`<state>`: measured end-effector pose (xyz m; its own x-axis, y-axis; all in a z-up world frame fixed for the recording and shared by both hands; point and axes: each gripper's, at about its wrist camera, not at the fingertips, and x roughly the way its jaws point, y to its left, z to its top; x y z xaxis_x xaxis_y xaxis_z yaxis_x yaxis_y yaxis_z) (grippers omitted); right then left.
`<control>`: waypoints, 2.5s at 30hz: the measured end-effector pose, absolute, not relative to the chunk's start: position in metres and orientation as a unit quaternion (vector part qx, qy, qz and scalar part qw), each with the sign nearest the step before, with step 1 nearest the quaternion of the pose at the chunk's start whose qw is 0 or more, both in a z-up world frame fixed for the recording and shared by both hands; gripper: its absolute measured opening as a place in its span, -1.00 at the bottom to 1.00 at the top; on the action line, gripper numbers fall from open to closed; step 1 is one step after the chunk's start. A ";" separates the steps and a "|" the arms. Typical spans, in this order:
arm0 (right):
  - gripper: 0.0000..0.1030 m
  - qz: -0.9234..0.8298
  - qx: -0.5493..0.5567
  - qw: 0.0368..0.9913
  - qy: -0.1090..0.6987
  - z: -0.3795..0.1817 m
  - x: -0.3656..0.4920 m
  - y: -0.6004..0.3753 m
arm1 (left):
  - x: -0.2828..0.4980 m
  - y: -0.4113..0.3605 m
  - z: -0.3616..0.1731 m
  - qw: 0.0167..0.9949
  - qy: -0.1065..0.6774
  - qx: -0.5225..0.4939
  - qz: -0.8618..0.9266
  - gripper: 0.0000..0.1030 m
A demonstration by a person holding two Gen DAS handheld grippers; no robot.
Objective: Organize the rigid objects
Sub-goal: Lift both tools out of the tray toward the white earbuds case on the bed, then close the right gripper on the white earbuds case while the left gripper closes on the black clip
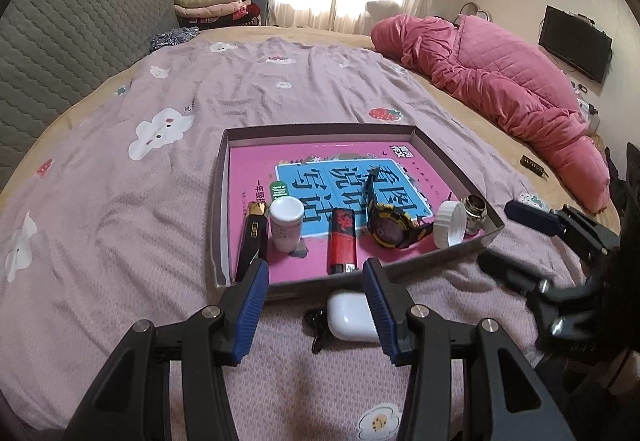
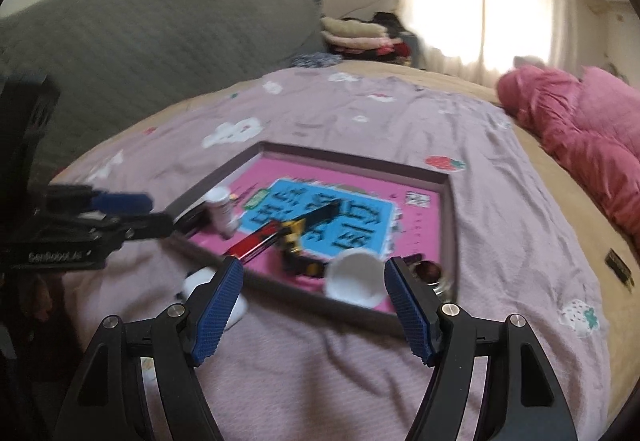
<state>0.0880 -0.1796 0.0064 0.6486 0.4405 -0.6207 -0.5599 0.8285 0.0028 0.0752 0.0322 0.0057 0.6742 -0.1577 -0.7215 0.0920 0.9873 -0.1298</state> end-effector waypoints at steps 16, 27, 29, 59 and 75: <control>0.45 0.335 -0.146 0.866 0.340 -0.016 0.062 -0.139 | 0.065 0.040 -0.001 0.901 0.427 -0.039 -0.062 -0.05; 0.45 0.341 -0.174 0.856 0.347 -0.029 0.062 -0.122 | 0.068 0.040 -0.020 0.883 0.466 -0.028 -0.057 -0.05; 0.45 0.340 -0.183 0.854 0.348 -0.033 0.062 -0.118 | 0.070 0.041 -0.025 0.877 0.476 -0.028 -0.054 -0.05; 0.45 0.302 -0.234 0.862 0.334 -0.084 0.088 -0.078 | 0.082 0.050 -0.051 0.846 0.525 -0.049 -0.073 -0.05; 0.01 0.309 -0.199 0.861 0.351 -0.082 0.092 -0.077 | 0.086 0.049 -0.054 0.843 0.526 -0.063 -0.089 -0.05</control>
